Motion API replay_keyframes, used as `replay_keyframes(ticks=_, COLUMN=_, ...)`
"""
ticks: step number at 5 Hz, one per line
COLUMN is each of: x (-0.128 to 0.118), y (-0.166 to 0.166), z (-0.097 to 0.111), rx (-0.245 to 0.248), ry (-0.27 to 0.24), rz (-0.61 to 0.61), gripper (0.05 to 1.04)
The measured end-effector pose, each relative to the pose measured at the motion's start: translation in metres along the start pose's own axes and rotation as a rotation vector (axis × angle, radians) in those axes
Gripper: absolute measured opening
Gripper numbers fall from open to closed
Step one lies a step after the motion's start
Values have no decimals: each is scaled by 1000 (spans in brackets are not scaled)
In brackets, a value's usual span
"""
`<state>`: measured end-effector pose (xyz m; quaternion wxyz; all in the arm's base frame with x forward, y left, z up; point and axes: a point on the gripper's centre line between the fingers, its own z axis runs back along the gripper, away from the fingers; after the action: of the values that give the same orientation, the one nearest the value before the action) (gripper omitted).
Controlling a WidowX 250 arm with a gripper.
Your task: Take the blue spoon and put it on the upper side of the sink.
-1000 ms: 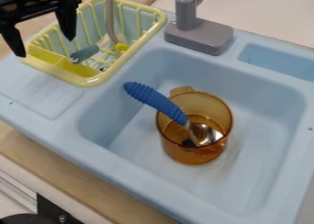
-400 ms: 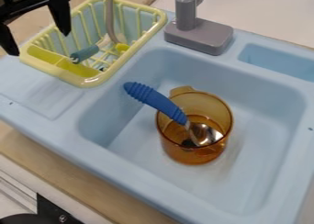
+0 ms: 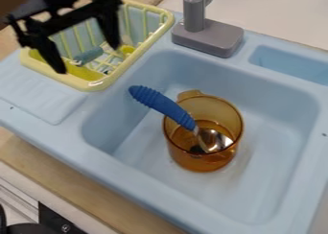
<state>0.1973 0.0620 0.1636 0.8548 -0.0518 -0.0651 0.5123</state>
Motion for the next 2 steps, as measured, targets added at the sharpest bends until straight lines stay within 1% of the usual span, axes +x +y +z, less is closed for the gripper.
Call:
replay_keyframes(ticks=1, x=-21, y=-9, z=-4, rx=-21, ry=26, rz=15, gripper=1000)
replay_keyframes(ticks=2, x=-33, y=-19, z=-13, rx=-32, ry=32, rz=83, gripper=1000)
